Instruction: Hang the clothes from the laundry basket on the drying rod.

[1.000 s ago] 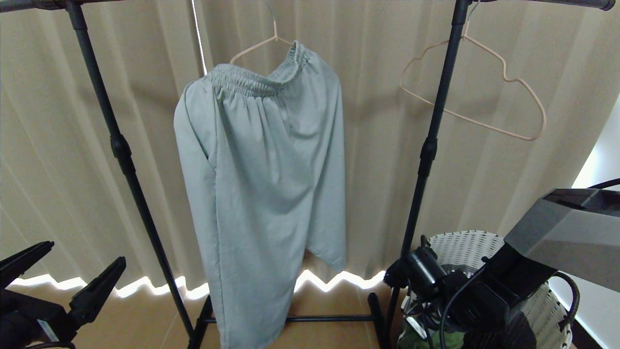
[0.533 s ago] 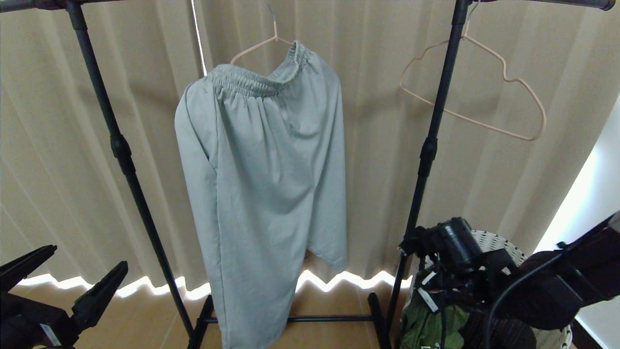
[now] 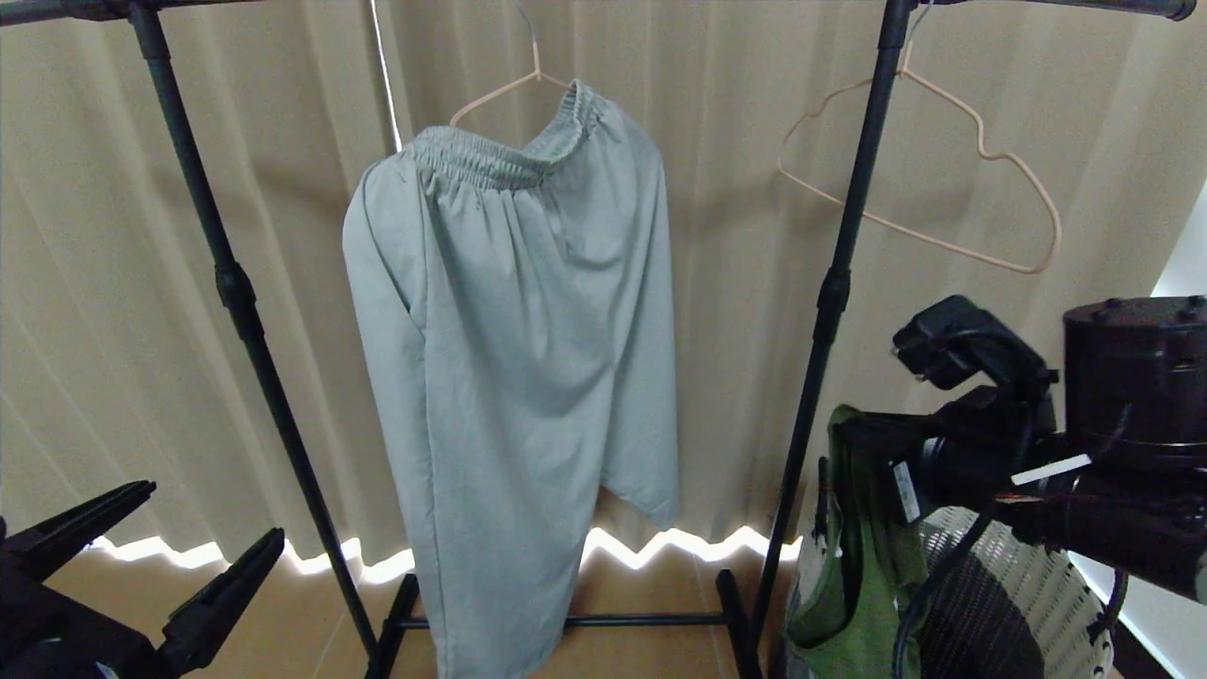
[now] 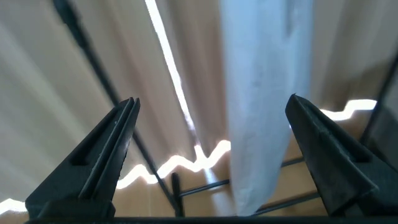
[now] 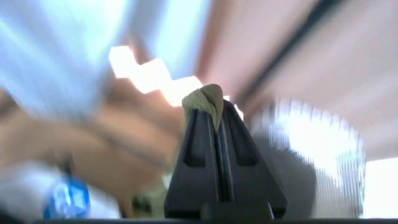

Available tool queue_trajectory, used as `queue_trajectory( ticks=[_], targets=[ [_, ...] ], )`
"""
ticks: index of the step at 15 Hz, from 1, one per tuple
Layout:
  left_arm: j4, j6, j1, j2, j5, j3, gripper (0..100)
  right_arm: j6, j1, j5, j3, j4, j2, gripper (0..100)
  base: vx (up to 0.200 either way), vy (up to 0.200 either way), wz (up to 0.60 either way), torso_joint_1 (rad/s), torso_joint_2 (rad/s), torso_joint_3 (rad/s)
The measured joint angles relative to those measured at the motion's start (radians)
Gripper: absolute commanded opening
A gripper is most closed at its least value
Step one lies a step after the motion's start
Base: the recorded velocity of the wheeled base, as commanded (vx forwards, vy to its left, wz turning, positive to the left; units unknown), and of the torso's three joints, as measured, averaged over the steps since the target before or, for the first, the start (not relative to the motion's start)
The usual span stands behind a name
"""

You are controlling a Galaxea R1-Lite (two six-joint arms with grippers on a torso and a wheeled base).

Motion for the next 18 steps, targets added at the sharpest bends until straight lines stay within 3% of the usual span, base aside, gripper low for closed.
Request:
queue_trajectory(
  ticks=[3,8,11,13,16,18],
  targets=[
    [0.0,-0.002,-0.082,0.003,0.0,0.006,100,-0.03,0.015,0.044,-0.001,-0.117,-0.041,0,0.0,0.0,0.0,0.0,0.0,0.0],
    [0.001,0.009,-0.316,0.054,0.0,0.008,100,-0.055,0.07,0.091,-0.072,-0.131,-0.059,0,0.0,0.0,0.0,0.0,0.0,0.0],
    [-0.002,0.01,-0.39,0.149,0.0,-0.035,100,-0.057,0.155,0.114,-0.115,-0.131,-0.056,0,0.0,0.0,0.0,0.0,0.0,0.0],
    [-0.006,-0.042,-0.448,0.231,0.0,-0.085,100,-0.056,0.213,0.123,-0.137,-0.132,-0.052,0,0.0,0.0,0.0,0.0,0.0,0.0],
    [-0.011,-0.214,-0.614,0.358,0.002,-0.201,100,-0.055,0.273,0.162,-0.15,-0.132,-0.044,0,0.0,0.0,0.0,0.0,0.0,0.0],
    [-0.011,-0.253,-0.676,0.436,0.003,-0.272,100,-0.054,0.304,0.183,-0.15,-0.133,-0.041,0,0.0,0.0,0.0,0.0,0.0,0.0]
  ],
)
